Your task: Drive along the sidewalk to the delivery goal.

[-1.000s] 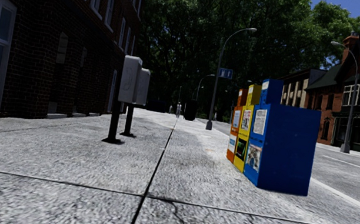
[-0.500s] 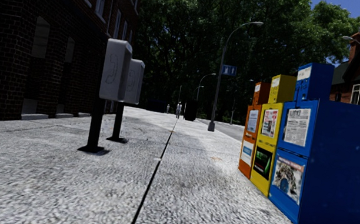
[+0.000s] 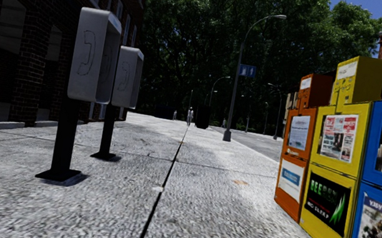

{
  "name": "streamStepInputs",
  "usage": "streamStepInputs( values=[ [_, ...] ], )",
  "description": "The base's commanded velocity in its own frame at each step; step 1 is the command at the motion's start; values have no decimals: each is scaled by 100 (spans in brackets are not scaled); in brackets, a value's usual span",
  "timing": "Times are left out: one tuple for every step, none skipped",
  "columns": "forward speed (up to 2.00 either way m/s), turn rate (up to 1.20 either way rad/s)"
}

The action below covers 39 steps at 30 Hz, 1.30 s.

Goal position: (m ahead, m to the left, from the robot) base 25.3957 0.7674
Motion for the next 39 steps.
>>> streamStepInputs(
  values=[
    [200, 0],
    [200, 0],
    [200, 0],
    [200, 0],
    [200, 0],
    [200, 0],
    [200, 0],
    [200, 0],
    [200, 0],
    [200, 0],
    [200, 0],
    [200, 0],
    [200, 0],
    [200, 0],
    [200, 0],
    [200, 0],
    [200, 0],
    [200, 0],
    [200, 1],
    [200, 4],
    [200, 4],
    [200, 5],
    [200, 9],
    [200, 15],
    [200, 25],
    [200, 25],
    [200, 31],
    [200, 33],
    [200, 33],
    [200, 33],
    [200, 33],
    [200, 33],
    [200, 33],
    [200, 33],
    [200, 33],
    [200, 33],
    [200, 33],
    [200, 33],
    [200, 33]
  ],
)
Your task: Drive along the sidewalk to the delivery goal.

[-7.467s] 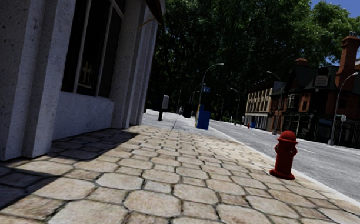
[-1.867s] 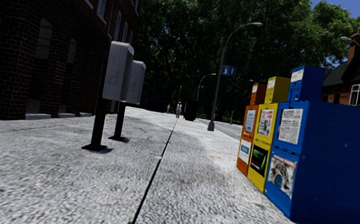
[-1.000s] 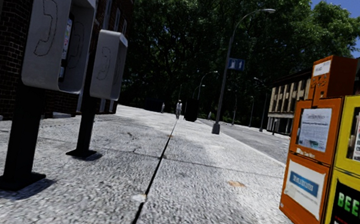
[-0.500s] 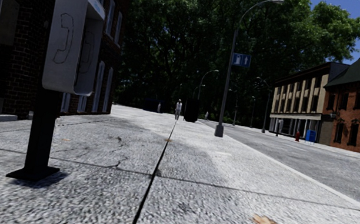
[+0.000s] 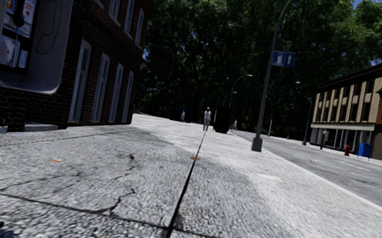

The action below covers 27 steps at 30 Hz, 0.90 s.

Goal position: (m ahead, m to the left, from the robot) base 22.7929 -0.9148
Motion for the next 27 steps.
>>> streamStepInputs(
  values=[
    [200, 28],
    [200, 28],
    [200, 16],
    [200, 0],
    [200, 0],
    [200, 0],
    [200, 0],
    [200, 0],
    [200, 0],
    [200, 0],
    [200, 0],
    [200, 0],
    [200, 0],
    [200, 0],
    [200, 7],
    [200, 13],
    [200, 13],
    [200, 16],
    [200, 17],
    [200, 17],
    [200, 17],
    [200, 17],
    [200, 17],
    [200, 17],
    [200, 17],
    [200, 17],
    [200, 17]
  ],
)
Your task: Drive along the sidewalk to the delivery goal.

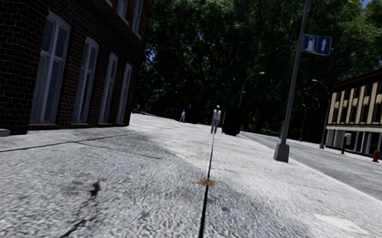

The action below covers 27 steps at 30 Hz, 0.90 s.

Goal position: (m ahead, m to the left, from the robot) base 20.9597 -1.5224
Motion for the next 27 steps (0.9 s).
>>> streamStepInputs(
  values=[
    [200, 17],
    [200, 17],
    [200, 17],
    [200, 17],
    [200, 17],
    [200, 17],
    [200, 17],
    [200, 17],
    [200, 17],
    [200, 17],
    [200, 17],
    [200, 17],
    [200, 17],
    [200, 17],
    [200, 17],
    [200, 17],
    [200, 17],
    [200, 17],
    [200, 17],
    [200, 17],
    [200, 17],
    [200, 17],
    [200, 17],
    [200, 17],
    [200, 17],
    [200, 17],
    [200, 17]
  ],
)
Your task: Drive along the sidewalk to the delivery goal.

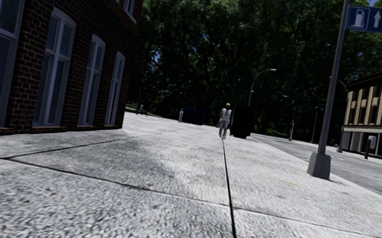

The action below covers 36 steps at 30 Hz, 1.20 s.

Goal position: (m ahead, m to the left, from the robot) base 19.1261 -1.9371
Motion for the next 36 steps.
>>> streamStepInputs(
  values=[
    [200, 19],
    [200, 19],
    [200, 20],
    [200, 21],
    [200, 21],
    [200, 21],
    [200, 21],
    [200, 21],
    [200, 21],
    [200, 21],
    [200, 21],
    [200, 21],
    [200, 21],
    [200, 21],
    [200, 21],
    [200, 21],
    [200, 21],
    [200, 21],
    [200, 21],
    [200, 21],
    [200, 21],
    [200, 21],
    [200, 21],
    [200, 21],
    [200, 21],
    [200, 21],
    [200, 21],
    [200, 21],
    [200, 19],
    [200, 17],
    [200, 13],
    [200, 6],
    [200, 6],
    [200, 0],
    [200, 0],
    [200, 0]
  ],
)
